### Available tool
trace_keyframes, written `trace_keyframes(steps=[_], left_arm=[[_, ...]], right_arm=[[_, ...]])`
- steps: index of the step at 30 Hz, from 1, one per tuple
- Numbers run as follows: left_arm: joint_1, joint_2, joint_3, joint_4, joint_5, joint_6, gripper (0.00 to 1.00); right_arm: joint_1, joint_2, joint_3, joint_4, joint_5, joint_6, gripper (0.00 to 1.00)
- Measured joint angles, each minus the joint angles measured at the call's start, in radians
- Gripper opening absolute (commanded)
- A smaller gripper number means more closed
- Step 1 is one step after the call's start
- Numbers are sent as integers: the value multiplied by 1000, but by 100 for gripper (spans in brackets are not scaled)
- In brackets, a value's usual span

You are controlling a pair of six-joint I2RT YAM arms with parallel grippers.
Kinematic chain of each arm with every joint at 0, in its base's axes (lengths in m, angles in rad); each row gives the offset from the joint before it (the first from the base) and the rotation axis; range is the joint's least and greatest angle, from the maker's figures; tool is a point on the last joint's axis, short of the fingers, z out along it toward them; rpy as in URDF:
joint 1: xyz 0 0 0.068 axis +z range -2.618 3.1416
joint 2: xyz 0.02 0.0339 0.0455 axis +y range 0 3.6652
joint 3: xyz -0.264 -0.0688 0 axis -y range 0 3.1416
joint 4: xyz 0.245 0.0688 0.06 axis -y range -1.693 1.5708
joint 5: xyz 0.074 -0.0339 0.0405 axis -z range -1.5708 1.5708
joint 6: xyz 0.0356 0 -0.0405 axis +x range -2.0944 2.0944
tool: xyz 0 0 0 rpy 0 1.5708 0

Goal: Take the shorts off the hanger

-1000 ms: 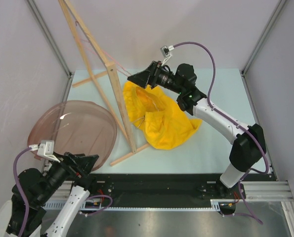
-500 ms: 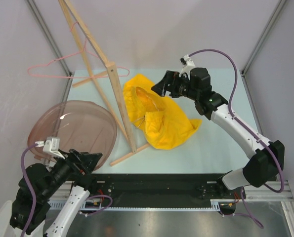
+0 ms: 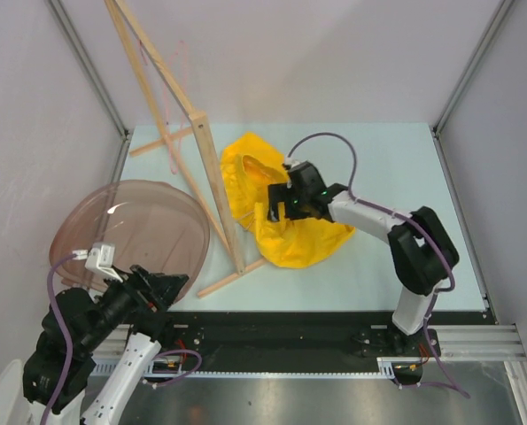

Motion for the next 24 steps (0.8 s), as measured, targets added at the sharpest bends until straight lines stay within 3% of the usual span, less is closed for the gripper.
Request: trace_keyframes(steps=[5, 12, 15, 16, 19, 22, 24], left_arm=[[0, -8, -3, -1, 3, -7, 91], [0, -21, -6, -8, -26, -53, 91], [0, -26, -27, -14, -69, -105, 91], [0, -27, -41, -15, -84, -126, 91], [0, -27, -88, -9, -120, -198, 92], [0, -14, -136, 18, -135, -269, 95], [0, 24, -155, 42, -135, -300, 97]], right_arm=[[150, 98, 0, 80, 91, -73, 100], [183, 201, -1, 183, 224, -131, 98], [184, 224, 0, 222, 257, -152, 77], [184, 228, 0, 234, 263, -159, 58], [182, 253, 14, 272, 278, -173, 33], [178, 283, 43, 300, 275, -171, 0], [167, 296, 63, 307, 257, -151, 0]])
